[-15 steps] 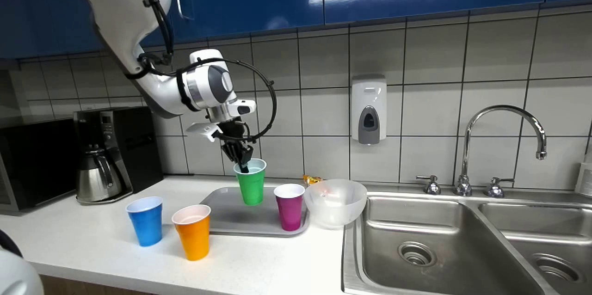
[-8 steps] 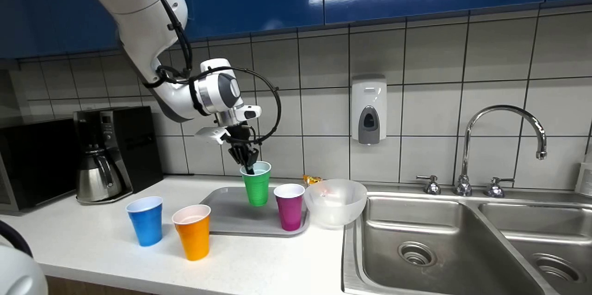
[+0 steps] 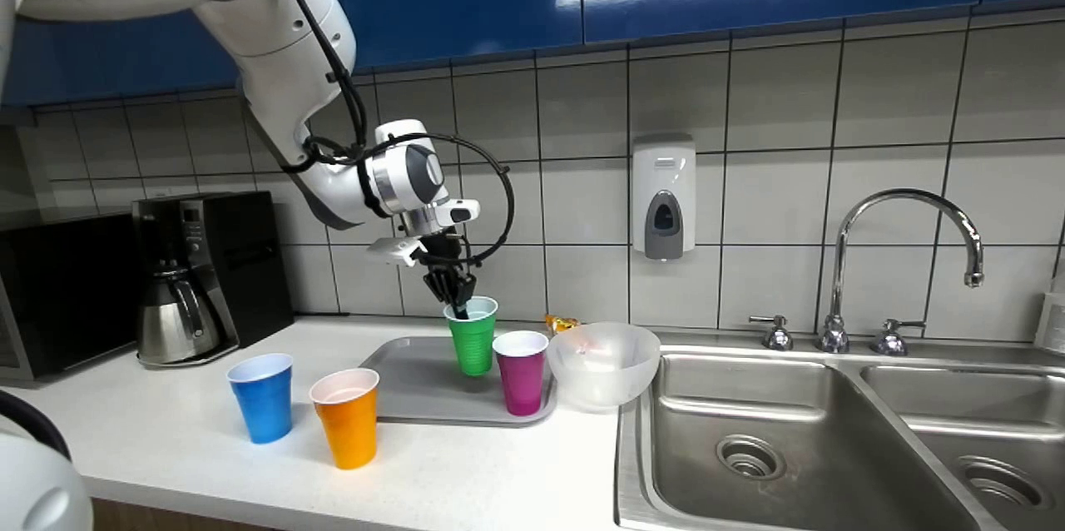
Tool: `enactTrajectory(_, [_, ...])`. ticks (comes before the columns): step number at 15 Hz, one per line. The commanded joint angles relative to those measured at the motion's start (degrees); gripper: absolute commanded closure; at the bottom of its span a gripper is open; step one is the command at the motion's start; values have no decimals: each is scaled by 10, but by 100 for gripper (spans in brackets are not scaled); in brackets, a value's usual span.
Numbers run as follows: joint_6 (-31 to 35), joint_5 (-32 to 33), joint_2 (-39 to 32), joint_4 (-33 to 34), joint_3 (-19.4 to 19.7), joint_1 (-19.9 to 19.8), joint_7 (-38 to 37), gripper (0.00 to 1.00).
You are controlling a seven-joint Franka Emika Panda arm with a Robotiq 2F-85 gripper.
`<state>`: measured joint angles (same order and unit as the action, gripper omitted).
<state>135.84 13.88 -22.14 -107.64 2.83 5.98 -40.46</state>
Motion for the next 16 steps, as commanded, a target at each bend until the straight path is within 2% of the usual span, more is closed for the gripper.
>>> enactTrajectory(1, [-26,-1,-27,43,17,15,-8,99])
enactTrajectory(16, [-34,0,-92,108,37,31,-1,99])
